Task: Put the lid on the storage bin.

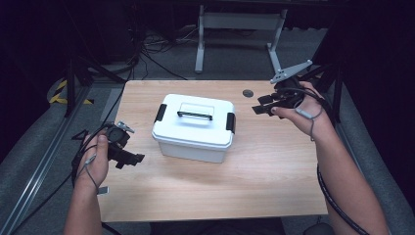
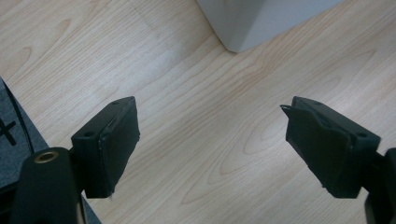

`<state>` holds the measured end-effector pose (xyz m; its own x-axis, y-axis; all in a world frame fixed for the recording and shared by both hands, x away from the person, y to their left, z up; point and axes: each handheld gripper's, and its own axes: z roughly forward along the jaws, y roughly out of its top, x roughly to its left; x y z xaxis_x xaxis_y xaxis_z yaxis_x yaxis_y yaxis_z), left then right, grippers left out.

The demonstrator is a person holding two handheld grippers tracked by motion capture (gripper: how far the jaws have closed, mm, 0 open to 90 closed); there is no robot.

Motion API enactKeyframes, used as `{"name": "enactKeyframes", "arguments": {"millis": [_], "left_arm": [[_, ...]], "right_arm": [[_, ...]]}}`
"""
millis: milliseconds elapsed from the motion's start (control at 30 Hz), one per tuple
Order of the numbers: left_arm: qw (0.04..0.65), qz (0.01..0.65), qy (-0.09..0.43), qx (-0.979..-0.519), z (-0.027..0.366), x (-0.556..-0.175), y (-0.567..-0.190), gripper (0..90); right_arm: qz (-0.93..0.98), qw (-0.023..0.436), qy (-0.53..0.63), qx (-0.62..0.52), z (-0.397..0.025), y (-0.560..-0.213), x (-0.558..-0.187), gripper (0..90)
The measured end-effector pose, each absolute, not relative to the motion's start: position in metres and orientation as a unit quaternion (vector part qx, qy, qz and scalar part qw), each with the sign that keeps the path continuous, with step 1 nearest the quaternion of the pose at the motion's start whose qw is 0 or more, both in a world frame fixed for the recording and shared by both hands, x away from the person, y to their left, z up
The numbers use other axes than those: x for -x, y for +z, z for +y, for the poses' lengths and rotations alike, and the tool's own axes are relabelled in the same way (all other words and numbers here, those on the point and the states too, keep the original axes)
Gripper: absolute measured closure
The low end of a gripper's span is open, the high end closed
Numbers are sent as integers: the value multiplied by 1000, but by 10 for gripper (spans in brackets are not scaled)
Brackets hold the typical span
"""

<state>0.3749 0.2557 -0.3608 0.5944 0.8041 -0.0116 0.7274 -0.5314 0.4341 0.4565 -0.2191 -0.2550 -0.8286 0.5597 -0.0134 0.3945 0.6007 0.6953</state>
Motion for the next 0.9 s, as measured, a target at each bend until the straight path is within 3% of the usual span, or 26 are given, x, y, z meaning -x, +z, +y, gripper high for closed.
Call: {"name": "enactKeyframes", "arguments": {"millis": [400, 900], "left_arm": [[192, 436, 102, -873, 263, -372, -366, 195], [182, 444, 105, -871, 259, -373, -371, 193]], "right_arm": [[886, 133, 320, -309, -264, -269, -452, 618], [863, 131, 331, -359, -312, -335, -442, 537]]}}
